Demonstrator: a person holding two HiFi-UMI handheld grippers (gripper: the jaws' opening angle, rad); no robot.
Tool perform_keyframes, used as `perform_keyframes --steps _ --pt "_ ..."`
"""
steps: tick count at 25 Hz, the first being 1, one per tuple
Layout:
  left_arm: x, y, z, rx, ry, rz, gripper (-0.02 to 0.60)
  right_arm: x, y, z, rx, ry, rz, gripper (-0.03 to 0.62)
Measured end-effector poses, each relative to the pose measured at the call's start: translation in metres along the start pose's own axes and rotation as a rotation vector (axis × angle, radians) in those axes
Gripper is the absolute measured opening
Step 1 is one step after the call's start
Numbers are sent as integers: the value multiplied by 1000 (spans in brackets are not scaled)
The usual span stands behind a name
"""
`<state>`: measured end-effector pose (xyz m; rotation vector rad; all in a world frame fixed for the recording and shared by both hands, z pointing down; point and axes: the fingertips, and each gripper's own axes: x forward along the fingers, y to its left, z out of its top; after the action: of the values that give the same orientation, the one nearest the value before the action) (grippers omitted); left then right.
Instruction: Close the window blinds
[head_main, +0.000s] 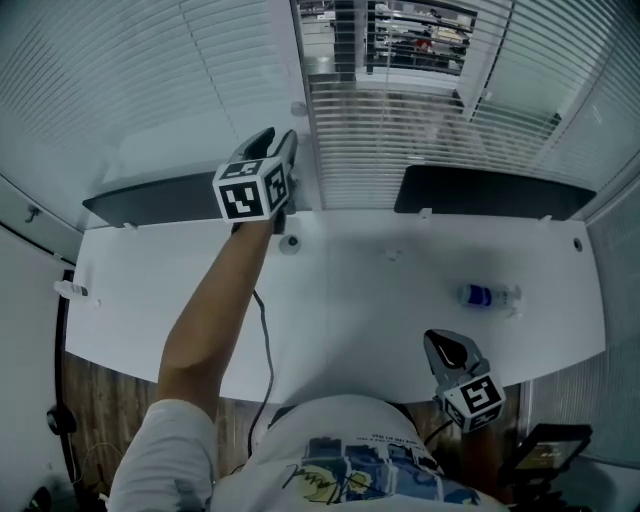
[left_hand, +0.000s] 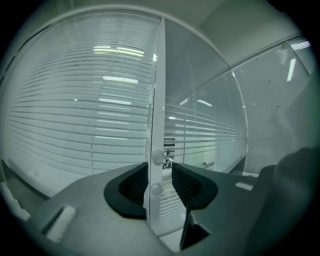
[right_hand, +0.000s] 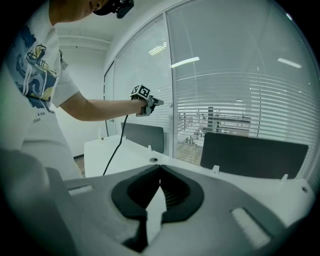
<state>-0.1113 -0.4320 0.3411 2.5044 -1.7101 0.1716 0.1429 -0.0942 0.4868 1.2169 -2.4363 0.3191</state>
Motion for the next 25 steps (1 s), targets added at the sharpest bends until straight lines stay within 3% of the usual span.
perform_keyframes --steps 22,25 --pt "-221 17 -61 96 -25 -161 42 36 131 52 -111 -37 -10 3" --pt "-244 12 -78 101 -6 -212 17 37 146 53 -105 -32 -25 3"
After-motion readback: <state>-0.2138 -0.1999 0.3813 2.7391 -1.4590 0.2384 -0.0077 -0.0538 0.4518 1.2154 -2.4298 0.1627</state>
